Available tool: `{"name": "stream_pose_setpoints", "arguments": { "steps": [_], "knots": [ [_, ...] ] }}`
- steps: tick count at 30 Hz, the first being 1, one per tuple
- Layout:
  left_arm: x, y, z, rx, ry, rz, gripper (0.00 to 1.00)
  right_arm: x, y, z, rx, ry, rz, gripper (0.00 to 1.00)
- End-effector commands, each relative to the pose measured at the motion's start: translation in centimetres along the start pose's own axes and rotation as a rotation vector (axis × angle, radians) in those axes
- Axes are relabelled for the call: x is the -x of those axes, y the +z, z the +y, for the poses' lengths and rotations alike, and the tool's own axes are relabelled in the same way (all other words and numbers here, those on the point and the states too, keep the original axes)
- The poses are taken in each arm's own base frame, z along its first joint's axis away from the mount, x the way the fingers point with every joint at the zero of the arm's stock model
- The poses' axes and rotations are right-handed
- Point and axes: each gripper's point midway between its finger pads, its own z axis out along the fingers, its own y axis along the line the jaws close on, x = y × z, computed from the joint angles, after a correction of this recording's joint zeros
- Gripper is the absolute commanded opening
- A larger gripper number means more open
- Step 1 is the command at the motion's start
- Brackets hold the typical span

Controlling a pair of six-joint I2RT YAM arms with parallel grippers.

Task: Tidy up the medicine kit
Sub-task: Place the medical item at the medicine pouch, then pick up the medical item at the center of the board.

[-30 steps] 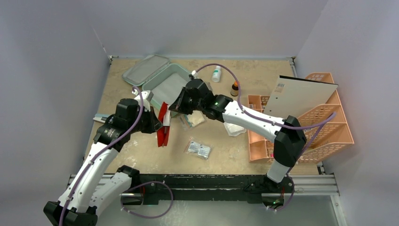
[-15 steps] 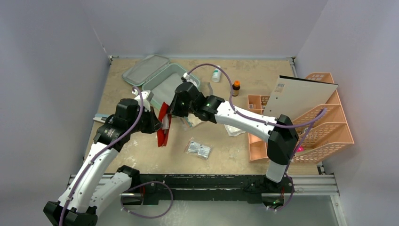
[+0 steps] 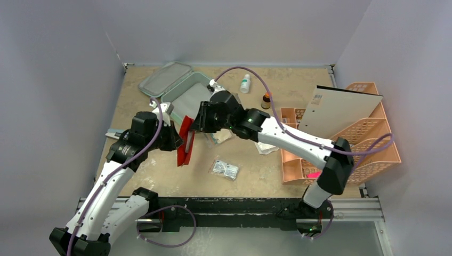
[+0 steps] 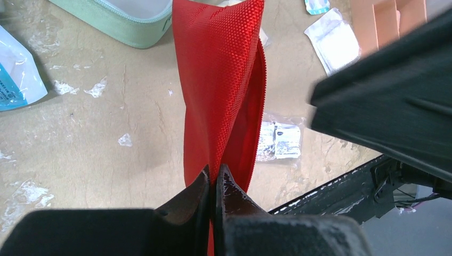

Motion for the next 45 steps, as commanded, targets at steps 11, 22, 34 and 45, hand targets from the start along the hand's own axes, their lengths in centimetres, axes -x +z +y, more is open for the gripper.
{"name": "stream_pose_setpoints", "arguments": {
  "steps": [11,22,34,45],
  "knots": [
    [0.7,-0.1,-0.4,-0.016,0.009,-0.032,0.00,5.0,-5.8,-9.9,-0.293,-0.428,-0.094,0.32],
    [0.9,-0.4,-0.4,-0.017,0.016,-0.045,0.00,6.2,-3.5,-23.2,-0.684,-0.529,0.007,0.34],
    [1.0,-0.8,-0.9,-0.042,0.026,-0.061,0.00,6.4,-0.3,-31.7,-0.863,-0.501,0.081,0.43],
    [1.2,-0.9,-1.0,-0.050,0.031,-0.070,0.00,6.2,0.7,-34.5,-0.833,-0.399,0.124,0.44]
  ]
}}
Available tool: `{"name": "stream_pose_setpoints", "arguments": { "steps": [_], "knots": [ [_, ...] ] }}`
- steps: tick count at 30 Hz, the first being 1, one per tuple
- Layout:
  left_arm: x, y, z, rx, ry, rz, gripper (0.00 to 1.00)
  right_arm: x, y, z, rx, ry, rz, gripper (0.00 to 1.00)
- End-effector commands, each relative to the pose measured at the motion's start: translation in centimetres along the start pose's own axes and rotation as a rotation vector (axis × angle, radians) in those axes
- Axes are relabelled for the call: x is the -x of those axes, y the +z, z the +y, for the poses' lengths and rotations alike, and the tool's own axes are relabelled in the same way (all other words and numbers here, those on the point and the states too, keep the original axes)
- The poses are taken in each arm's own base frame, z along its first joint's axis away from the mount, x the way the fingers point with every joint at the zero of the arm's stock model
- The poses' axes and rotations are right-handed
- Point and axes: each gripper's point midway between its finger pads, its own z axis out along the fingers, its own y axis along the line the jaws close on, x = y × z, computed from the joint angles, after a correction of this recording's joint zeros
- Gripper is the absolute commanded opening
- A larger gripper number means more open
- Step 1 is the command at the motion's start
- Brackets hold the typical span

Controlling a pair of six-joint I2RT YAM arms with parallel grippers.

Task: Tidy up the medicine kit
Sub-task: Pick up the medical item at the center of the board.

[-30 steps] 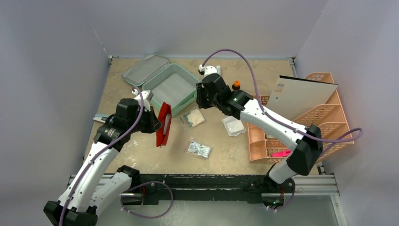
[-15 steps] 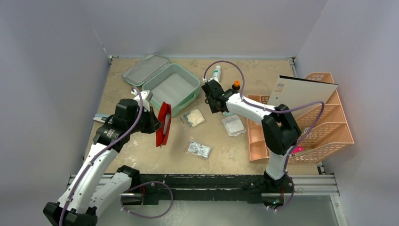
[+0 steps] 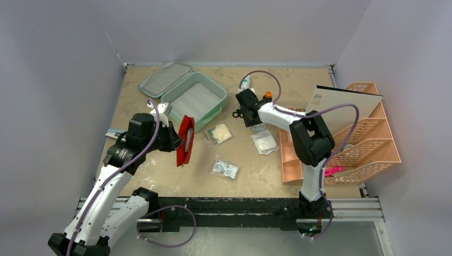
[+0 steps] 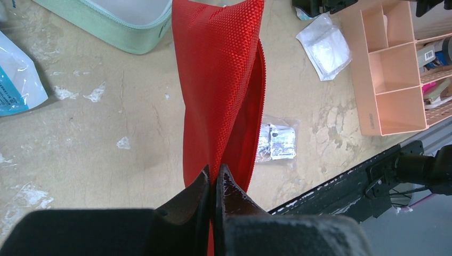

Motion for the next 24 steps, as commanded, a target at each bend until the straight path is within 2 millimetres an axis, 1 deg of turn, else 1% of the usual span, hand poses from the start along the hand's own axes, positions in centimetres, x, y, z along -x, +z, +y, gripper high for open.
{"name": "stream_pose_setpoints", "arguments": {
  "steps": [1,6,13,21,24],
  "knots": [
    [0.8,0.0,-0.6,-0.030,0.020,-0.035,0.00,1.3,0.3,0.3,0.040,0.039,-0.018,0.44],
    [0.8,0.0,-0.6,-0.029,0.020,-0.036,0.00,0.9,1.0,-0.1,0.042,0.057,0.005,0.44],
    [0.9,0.0,-0.6,-0.029,0.020,-0.036,0.00,0.3,1.8,-0.1,0.061,0.065,0.034,0.40],
    [0.9,-0.1,-0.6,-0.027,0.021,-0.040,0.00,-0.3,2.3,0.3,0.075,0.062,0.060,0.31],
    [0.9,-0.1,-0.6,-0.028,0.021,-0.041,0.00,-0.4,2.4,0.2,0.074,0.065,0.064,0.23]
  ]
}}
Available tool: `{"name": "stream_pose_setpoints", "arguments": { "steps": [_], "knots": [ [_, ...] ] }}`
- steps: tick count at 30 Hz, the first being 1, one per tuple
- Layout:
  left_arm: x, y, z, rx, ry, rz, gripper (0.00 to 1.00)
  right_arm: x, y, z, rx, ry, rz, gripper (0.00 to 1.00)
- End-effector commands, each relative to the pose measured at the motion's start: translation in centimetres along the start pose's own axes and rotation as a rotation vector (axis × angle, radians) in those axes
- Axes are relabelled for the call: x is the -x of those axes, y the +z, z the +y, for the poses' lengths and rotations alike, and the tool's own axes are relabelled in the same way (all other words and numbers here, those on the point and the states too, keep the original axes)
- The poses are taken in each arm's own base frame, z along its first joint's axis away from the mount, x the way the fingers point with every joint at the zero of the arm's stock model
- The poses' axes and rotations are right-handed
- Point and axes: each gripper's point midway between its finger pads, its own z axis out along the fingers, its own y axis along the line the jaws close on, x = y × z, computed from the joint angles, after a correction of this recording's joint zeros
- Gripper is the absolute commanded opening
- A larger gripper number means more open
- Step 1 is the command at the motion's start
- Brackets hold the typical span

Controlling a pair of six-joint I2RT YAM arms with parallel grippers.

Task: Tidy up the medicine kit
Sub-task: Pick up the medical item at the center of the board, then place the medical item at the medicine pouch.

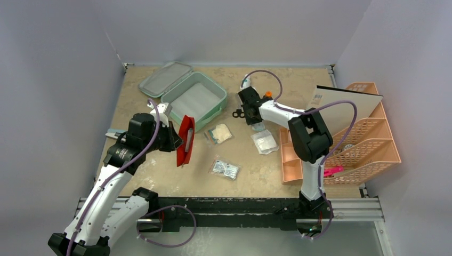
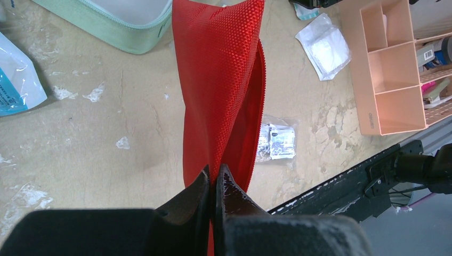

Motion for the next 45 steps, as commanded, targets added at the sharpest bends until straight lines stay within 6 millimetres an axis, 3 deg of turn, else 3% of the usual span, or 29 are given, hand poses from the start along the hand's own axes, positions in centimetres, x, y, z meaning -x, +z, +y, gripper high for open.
{"name": "stream_pose_setpoints", "arguments": {
  "steps": [1,7,14,24,32,45],
  "knots": [
    [0.9,-0.1,-0.5,-0.025,0.021,-0.041,0.00,-0.5,0.6,-0.1,0.010,0.017,0.033,0.20],
    [1.0,-0.1,-0.5,-0.023,0.022,-0.042,0.00,-0.4,0.1,-0.1,0.024,0.030,0.029,0.00],
    [1.0,-0.1,-0.5,-0.021,0.021,-0.043,0.00,0.1,-2.1,0.8,0.101,0.064,0.011,0.00],
    [0.9,0.2,-0.3,-0.011,0.014,-0.032,0.00,0.7,-7.3,3.1,0.301,0.148,-0.045,0.00],
    [0.7,0.5,0.0,0.004,-0.001,-0.020,0.00,1.8,-13.1,5.8,0.516,0.234,-0.106,0.00],
    [0.9,0.2,0.4,0.027,-0.007,-0.037,0.00,3.1,-26.1,15.1,0.962,0.297,-0.219,0.00]
  ]
}}
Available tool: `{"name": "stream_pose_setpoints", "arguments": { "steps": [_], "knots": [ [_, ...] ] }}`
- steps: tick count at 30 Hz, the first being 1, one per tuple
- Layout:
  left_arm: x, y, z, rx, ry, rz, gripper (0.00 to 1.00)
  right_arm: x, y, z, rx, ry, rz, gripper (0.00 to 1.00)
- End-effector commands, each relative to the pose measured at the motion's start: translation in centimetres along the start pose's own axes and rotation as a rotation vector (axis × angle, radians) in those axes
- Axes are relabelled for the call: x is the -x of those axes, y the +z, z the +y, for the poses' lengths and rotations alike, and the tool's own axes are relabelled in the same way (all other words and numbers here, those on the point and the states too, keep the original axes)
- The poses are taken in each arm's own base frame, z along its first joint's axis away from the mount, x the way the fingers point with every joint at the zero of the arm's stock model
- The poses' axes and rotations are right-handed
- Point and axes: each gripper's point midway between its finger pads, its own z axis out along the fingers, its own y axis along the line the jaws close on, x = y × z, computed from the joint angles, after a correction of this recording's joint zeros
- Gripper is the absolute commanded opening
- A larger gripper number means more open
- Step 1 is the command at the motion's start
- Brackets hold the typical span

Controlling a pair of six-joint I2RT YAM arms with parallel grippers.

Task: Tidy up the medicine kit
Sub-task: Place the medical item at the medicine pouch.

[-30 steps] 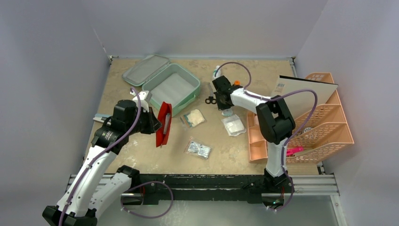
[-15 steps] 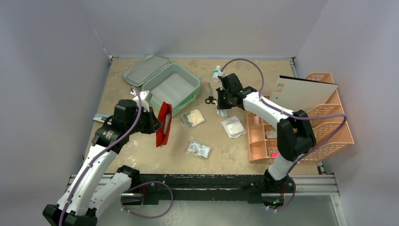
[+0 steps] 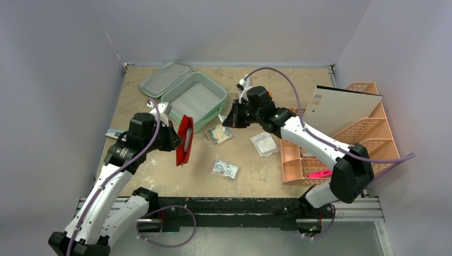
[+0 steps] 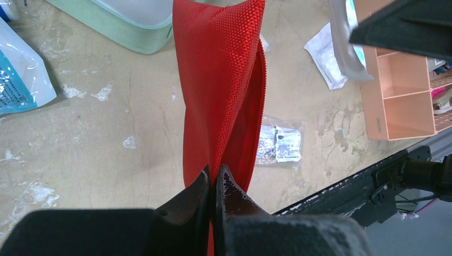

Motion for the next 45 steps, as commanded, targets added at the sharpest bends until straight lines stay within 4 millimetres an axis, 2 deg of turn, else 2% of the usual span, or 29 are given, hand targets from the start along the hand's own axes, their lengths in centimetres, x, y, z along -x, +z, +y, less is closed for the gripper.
{"name": "stream_pose_setpoints", "arguments": {
  "steps": [1,6,12,22,32,39,45],
  "knots": [
    [0.8,0.0,-0.2,-0.001,-0.005,-0.035,0.00,0.1,-1.9,8.3,0.240,0.020,-0.047,0.00],
    [0.9,-0.2,-0.3,-0.008,-0.005,-0.046,0.00,0.5,-3.1,12.7,0.404,0.088,-0.087,0.00],
    [0.8,-0.3,-0.5,-0.018,-0.006,-0.046,0.00,0.7,-3.5,15.1,0.555,0.211,-0.104,0.00],
    [1.0,-0.3,-0.7,-0.027,-0.011,-0.052,0.00,0.7,-3.4,19.9,0.713,0.277,-0.097,0.00],
    [1.2,-0.4,-1.2,-0.055,-0.009,-0.059,0.00,-0.6,-0.2,19.9,0.717,0.364,-0.043,0.00],
    [1.3,-0.6,-1.6,-0.071,-0.031,-0.065,0.00,-1.4,2.0,17.8,0.613,0.384,-0.047,0.00],
    [1.6,-0.8,-2.5,-0.114,-0.061,-0.073,0.00,-1.6,2.7,16.9,0.567,0.391,-0.056,0.00]
  ]
}}
